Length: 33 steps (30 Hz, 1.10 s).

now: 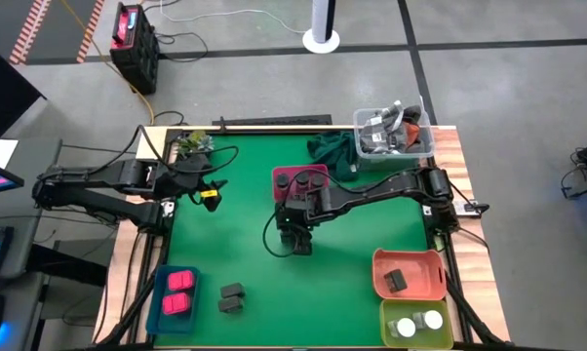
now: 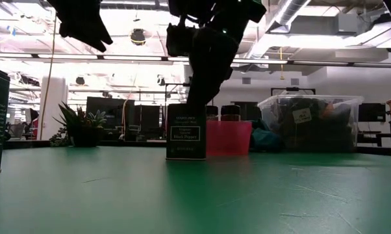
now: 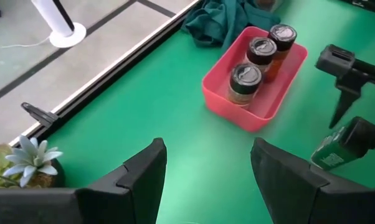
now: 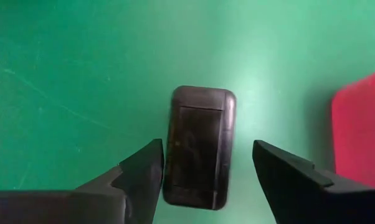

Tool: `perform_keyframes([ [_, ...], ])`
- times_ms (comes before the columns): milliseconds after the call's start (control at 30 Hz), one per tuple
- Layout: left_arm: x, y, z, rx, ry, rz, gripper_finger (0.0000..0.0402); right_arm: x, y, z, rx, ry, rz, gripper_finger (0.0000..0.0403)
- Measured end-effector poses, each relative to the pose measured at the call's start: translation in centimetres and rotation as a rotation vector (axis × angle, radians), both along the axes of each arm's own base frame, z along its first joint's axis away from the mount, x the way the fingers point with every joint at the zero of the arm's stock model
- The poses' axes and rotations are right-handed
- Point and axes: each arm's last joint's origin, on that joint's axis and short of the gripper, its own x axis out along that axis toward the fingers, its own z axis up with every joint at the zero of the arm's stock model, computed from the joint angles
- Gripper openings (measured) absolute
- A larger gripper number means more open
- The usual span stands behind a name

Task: Sort spices by type
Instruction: Put the top black seasoning can into the orange bin

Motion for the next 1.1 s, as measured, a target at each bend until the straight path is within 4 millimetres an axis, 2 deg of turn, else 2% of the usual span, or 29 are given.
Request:
perform_keyframes([
  [100,0.0,0.0,0.0,0.018,0.008,0.0,0.0221,0.1,0.0,0.0,-0.013,-0.011,0.028,0.0245],
  [333,0.0,0.1,0.0,0.039,0.011,0.016,0.0221,0.3,-0.5,-0.5,-0.006,0.0,0.05,0.0157],
  [533,-0.1,0.1,0.0,0.046,0.014,0.018,0.0221,0.0,-0.4,-0.3,0.016,0.016,0.036,0.0155],
  [700,-0.1,0.1,0.0,0.046,0.014,0.019,0.0221,-1.0,-0.6,0.6,0.045,0.068,-0.022,0.018],
  [933,-0.1,0.1,0.1,0.05,0.014,0.022,0.0221,-3.7,-0.8,3.7,0.04,0.135,-0.037,0.0154],
  [1100,0.0,0.2,0.3,0.088,-0.004,0.058,0.0221,-6.2,-1.2,6.6,0.085,0.174,-0.168,0.0161],
])
